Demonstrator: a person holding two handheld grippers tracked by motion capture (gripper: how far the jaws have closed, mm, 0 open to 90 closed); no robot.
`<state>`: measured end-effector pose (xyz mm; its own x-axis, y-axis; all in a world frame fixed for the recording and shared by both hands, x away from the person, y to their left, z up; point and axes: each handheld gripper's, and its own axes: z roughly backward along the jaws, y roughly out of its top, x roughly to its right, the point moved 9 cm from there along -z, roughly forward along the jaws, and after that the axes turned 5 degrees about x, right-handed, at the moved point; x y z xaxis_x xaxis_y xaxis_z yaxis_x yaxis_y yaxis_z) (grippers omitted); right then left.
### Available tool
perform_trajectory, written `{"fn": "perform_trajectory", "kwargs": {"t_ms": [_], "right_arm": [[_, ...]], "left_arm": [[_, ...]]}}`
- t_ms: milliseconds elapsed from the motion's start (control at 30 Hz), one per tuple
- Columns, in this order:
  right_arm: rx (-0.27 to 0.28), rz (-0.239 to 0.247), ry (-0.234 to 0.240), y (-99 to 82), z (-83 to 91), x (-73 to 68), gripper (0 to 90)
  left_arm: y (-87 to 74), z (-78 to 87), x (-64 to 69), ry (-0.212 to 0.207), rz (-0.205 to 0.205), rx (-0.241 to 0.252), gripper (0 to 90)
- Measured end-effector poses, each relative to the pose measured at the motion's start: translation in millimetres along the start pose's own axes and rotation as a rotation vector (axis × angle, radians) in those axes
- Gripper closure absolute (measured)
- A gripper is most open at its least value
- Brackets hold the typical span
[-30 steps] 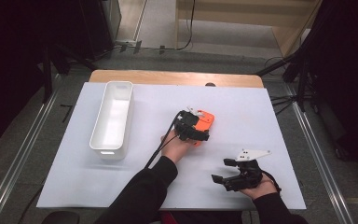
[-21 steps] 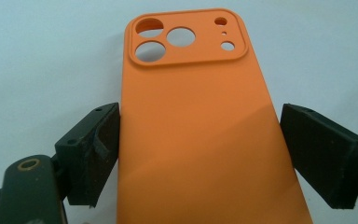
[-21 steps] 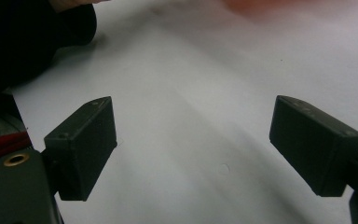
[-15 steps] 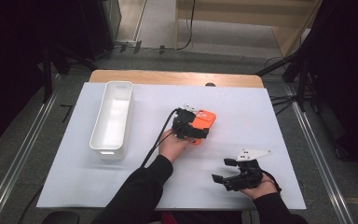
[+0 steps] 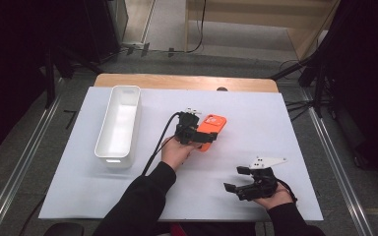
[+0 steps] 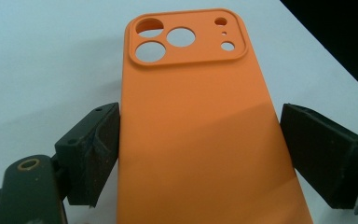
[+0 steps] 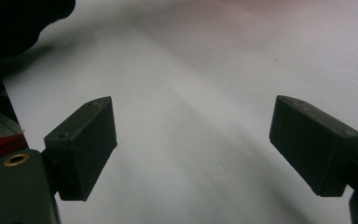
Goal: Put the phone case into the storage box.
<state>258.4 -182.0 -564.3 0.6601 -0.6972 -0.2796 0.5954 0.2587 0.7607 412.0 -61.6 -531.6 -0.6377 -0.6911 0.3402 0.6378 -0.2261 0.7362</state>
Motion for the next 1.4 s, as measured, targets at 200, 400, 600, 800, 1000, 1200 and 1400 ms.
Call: {"fn": "perform_trajectory", "kwargs": {"t_ms": [200,400,600,800,1000,1200,1400], "right_arm": [[0.001,-0.003,-0.004,0.2,0.2,0.9,13.4],[0.006,-0.01,-0.007,0.7,0.6,1.6,13.4],[0.02,-0.028,-0.019,2.2,1.5,3.4,13.4],[0.032,-0.056,-0.015,5.3,2.7,3.6,13.4],[0.032,-0.077,-0.006,6.9,2.8,2.9,13.4],[0.03,-0.099,-0.004,8.7,3.7,3.6,13.5],[0.039,-0.142,0.009,14.7,5.0,3.6,13.5]], "left_arm": [[0.7,10.9,-1.5,-0.032,0.02,0.002,14.6],[-2.2,23.8,-0.6,-0.054,0.031,0.006,14.5],[-6.3,38.0,0.9,-0.079,0.051,0.019,14.5],[-12.2,48.8,2.4,-0.091,0.051,0.027,14.5],[-23.7,56.1,6.2,-0.097,0.047,0.027,14.5],[-30.9,63.7,7.7,-0.108,0.065,0.05,14.5],[-33.9,69.9,4.1,-0.095,0.085,0.087,14.5]]}}
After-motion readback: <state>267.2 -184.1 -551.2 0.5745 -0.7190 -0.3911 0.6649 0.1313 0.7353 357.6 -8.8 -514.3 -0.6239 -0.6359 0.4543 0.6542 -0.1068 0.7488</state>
